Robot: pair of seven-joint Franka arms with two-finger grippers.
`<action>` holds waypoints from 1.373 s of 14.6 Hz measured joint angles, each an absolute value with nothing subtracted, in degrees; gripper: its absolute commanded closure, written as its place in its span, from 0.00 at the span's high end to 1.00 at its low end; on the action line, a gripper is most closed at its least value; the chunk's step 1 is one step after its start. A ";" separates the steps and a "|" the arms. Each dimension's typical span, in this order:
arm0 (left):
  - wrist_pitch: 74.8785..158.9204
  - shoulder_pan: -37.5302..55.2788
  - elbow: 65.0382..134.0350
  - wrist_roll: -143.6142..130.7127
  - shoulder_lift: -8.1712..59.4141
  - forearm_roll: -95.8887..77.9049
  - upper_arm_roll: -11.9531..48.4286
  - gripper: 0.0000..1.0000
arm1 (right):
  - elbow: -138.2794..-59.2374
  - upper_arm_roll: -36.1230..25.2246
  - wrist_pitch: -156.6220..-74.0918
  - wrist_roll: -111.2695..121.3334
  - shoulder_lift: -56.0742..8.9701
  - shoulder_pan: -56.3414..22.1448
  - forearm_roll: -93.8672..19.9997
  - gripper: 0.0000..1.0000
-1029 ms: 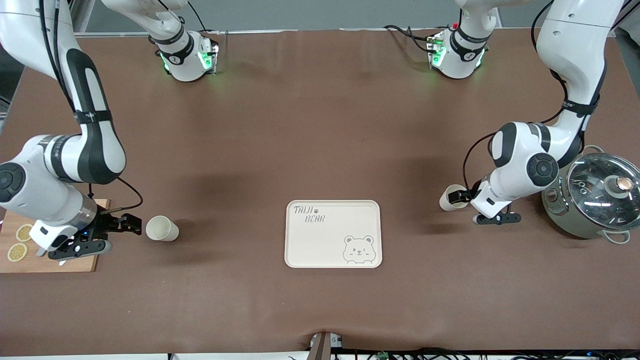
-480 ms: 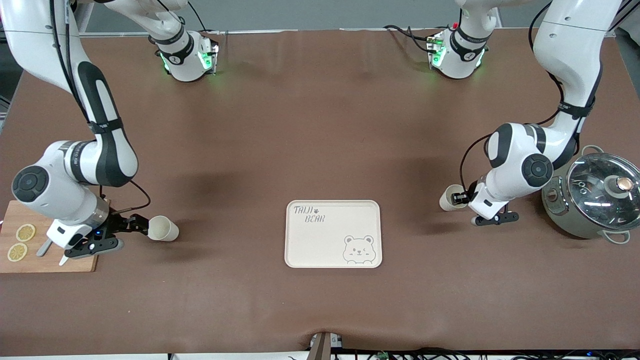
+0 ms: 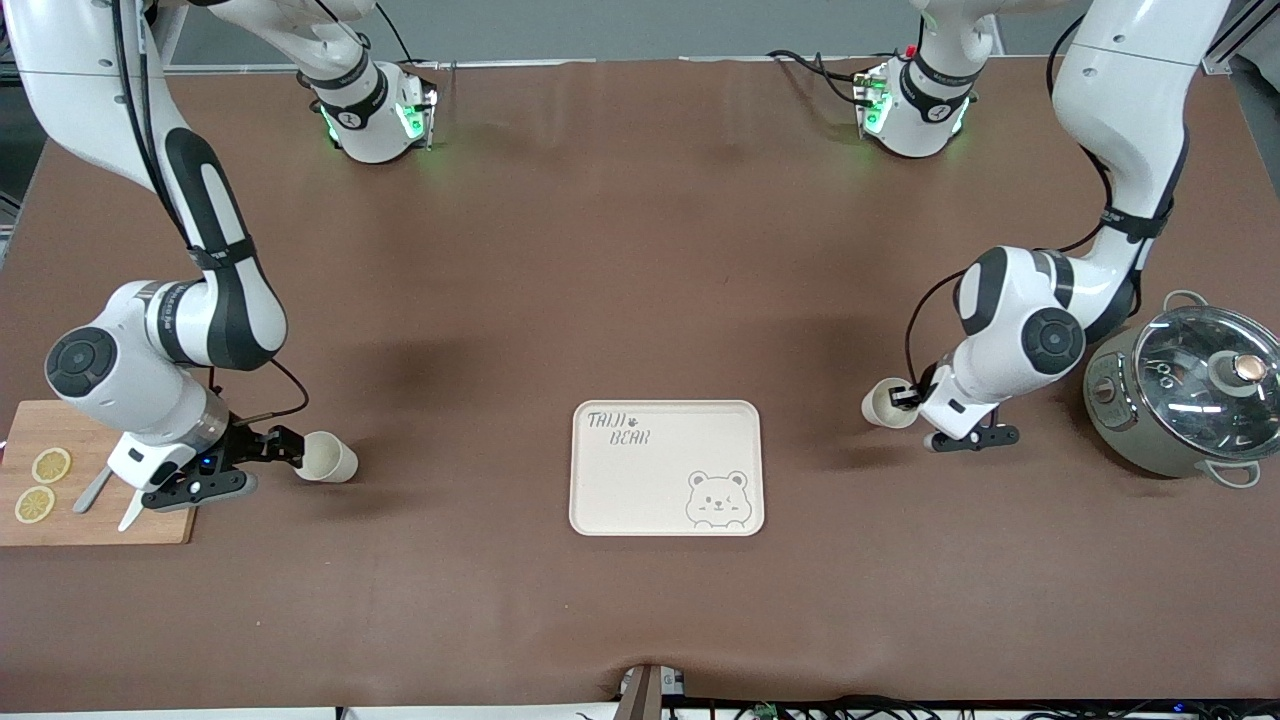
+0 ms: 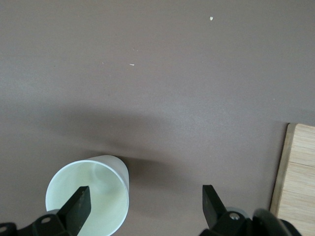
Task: Place white IKEA cup upright on tray with both arms
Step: 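Carry the cup with the left gripper and lower it onto the tray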
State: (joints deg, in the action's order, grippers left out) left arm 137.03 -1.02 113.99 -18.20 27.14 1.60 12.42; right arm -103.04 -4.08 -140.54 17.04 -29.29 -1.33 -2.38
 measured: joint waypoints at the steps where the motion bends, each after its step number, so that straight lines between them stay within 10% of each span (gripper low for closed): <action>1: 137.12 0.05 113.15 -20.44 27.61 1.60 12.43 0.00 | -103.30 -4.06 -140.96 17.08 -29.29 -1.36 -2.38 1.00; 16: 132.68 11.06 88.39 -39.72 39.14 1.59 12.23 0.00 | -108.89 -3.63 -147.83 17.24 -30.61 -2.68 -2.36 1.00; 20: 132.97 24.41 83.95 -49.79 43.88 1.60 3.21 0.00 | -109.22 -3.65 -148.77 17.24 -30.91 -2.67 -2.36 1.00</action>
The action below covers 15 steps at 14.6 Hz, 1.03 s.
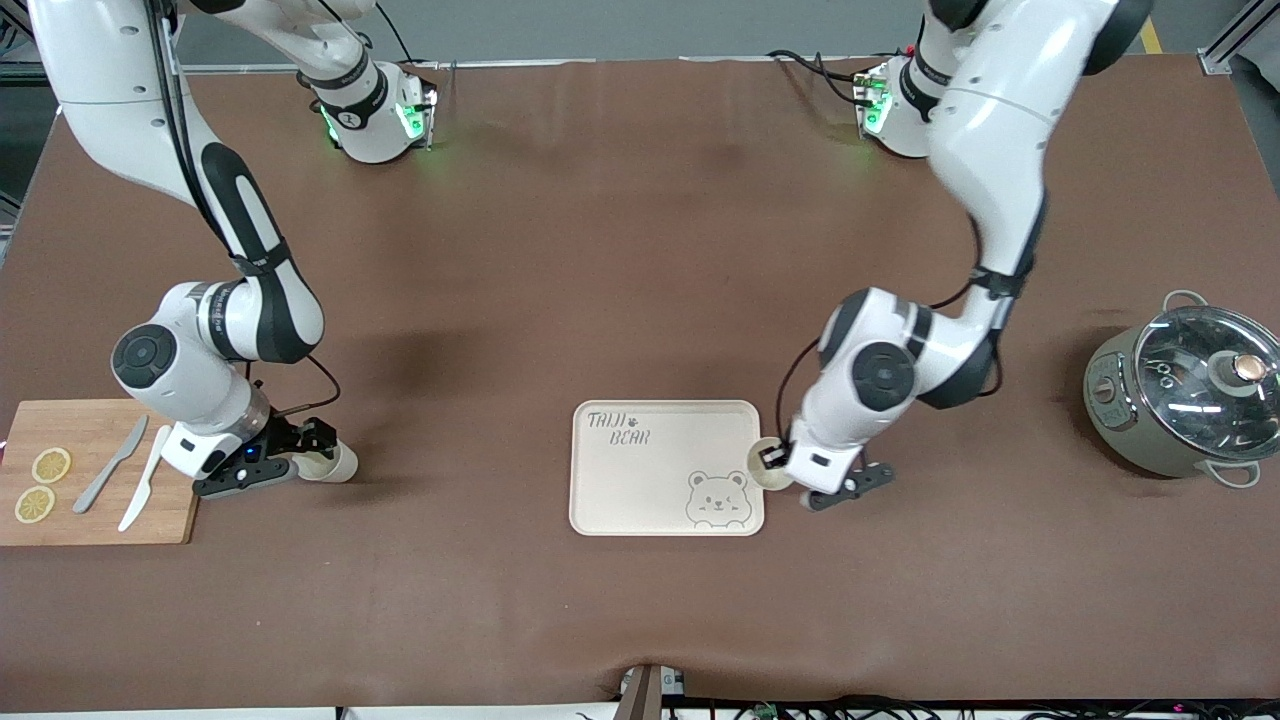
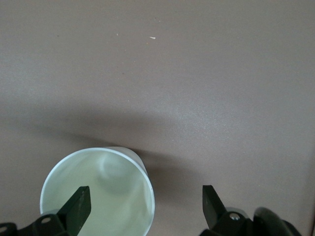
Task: Place white IKEA cup upright on tray with both arms
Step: 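Carry the cup with the left gripper and lower it onto the tray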
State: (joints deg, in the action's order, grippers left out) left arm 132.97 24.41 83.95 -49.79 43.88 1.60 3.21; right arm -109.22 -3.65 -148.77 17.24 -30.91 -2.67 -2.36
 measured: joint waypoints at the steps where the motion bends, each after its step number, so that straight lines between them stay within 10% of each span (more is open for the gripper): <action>1: 132.73 28.10 82.85 -52.17 44.44 1.60 0.51 0.00 | -109.23 -3.65 -149.12 17.24 -31.03 -2.67 -2.36 1.00; 10: 132.50 32.18 80.30 -58.60 45.45 1.59 -1.60 0.00 | -109.23 -3.62 -150.69 17.24 -31.99 -2.68 -2.36 1.00; 15: 131.41 33.67 79.83 -60.70 45.45 0.03 -0.90 0.00 | -109.23 -3.61 -150.75 17.27 -31.99 -2.70 -2.35 0.49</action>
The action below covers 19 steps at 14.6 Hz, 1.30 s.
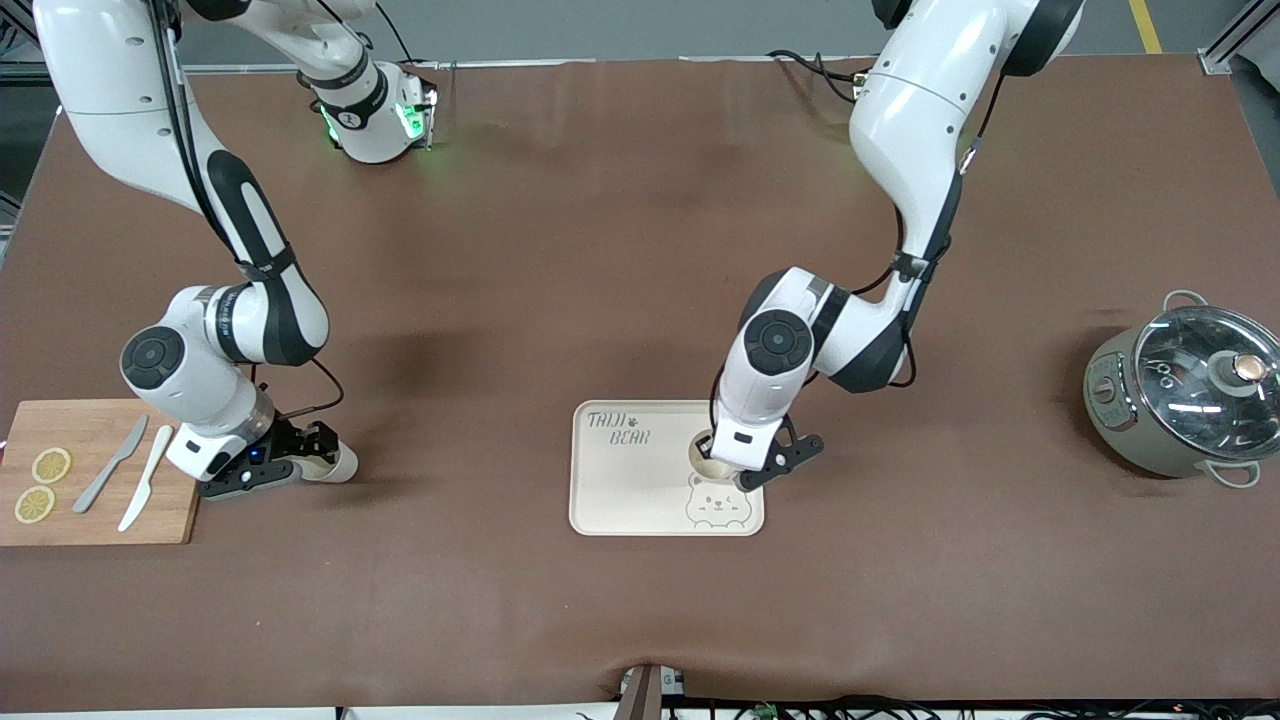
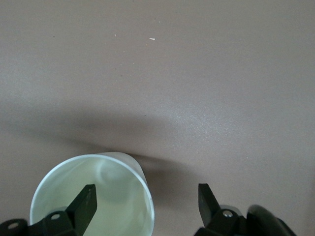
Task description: Place white IKEA cup upright on tray with both arms
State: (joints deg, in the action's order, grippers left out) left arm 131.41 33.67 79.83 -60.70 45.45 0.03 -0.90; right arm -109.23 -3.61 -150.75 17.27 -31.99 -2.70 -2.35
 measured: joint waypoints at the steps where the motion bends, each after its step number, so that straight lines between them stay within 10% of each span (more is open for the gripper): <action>1: 130.90 34.05 79.83 -60.84 45.45 -0.13 -0.85 0.00 | -109.23 -3.61 -150.76 17.27 -31.99 -2.71 -2.35 0.38; 6: 130.12 35.40 79.83 -62.08 45.66 -0.78 -0.83 0.00 | -109.23 -3.60 -150.76 17.27 -31.99 -2.71 -2.35 0.00; 16: 130.06 35.34 79.86 -62.09 46.70 -0.86 -0.85 0.00 | -108.36 -3.22 -149.81 17.14 -31.66 -3.02 -2.36 0.00; 17: 130.06 35.31 79.87 -62.09 46.76 -0.86 -0.85 0.16 | -107.52 -3.15 -148.78 16.84 -31.66 -3.12 -2.42 0.00; 18: 130.05 35.26 79.87 -62.09 46.76 -0.86 -0.86 0.96 | -106.34 -2.98 -147.22 15.84 -31.63 -3.29 -2.58 0.00; 19: 130.04 35.22 79.87 -62.08 46.76 -0.86 -0.89 1.00 | -104.84 -2.66 -145.09 14.35 -31.53 -3.60 -2.81 0.00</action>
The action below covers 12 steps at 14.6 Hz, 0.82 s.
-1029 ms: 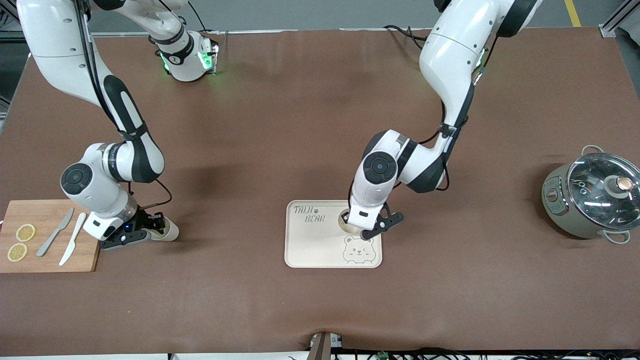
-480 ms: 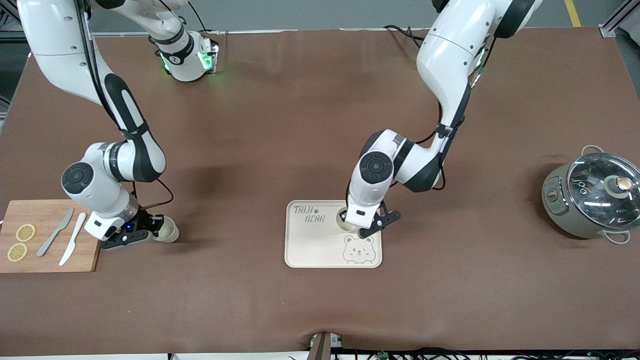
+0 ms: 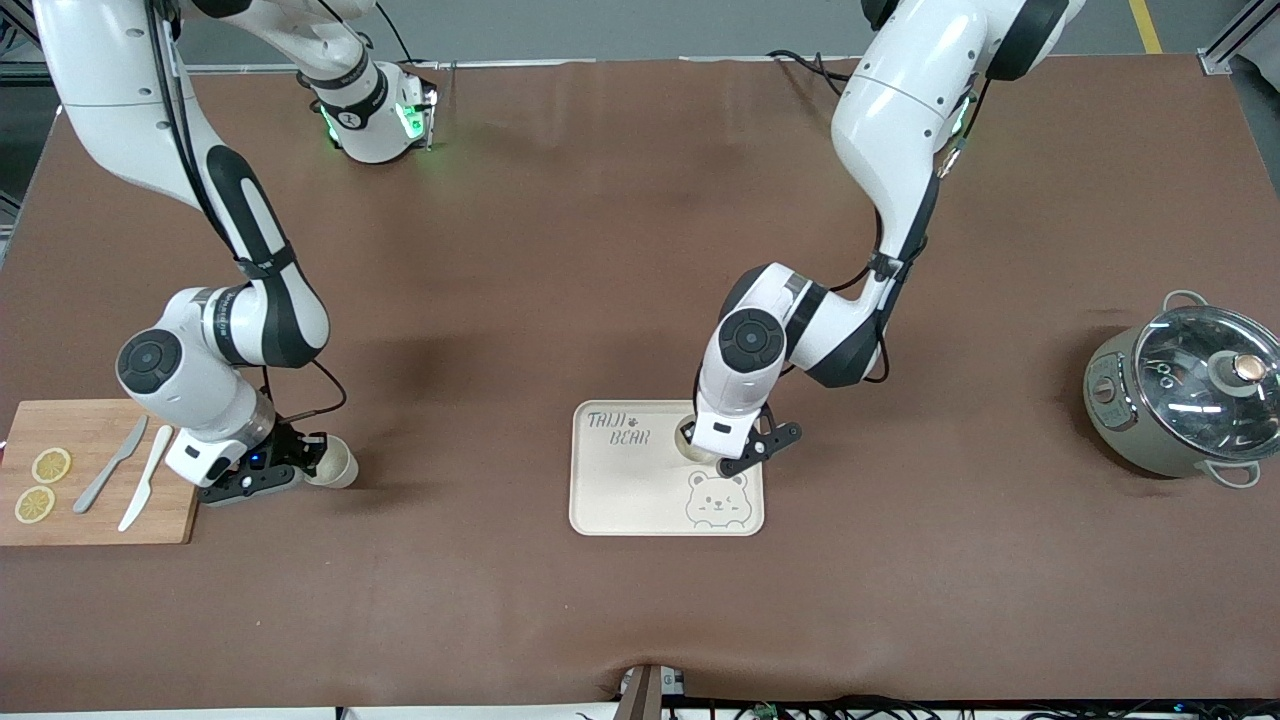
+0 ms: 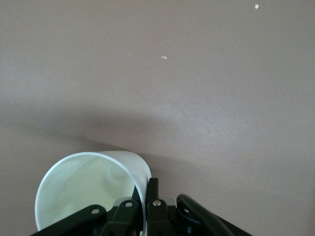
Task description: Place white IKEA cup upright on tray with both arms
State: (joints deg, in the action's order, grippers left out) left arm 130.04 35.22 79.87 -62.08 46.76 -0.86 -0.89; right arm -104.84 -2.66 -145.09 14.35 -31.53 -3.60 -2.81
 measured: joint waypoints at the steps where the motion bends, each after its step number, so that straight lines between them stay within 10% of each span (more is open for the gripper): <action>1: 130.03 35.20 79.88 -62.08 46.76 -0.86 -0.91 1.00 | -102.96 -2.27 -142.19 12.20 -31.30 -4.15 -3.02 0.00; 12: 125.48 35.13 78.53 -62.09 45.05 -0.86 -0.99 1.00 | -86.84 -0.10 -127.47 -34.38 -31.09 -24.13 -3.14 0.00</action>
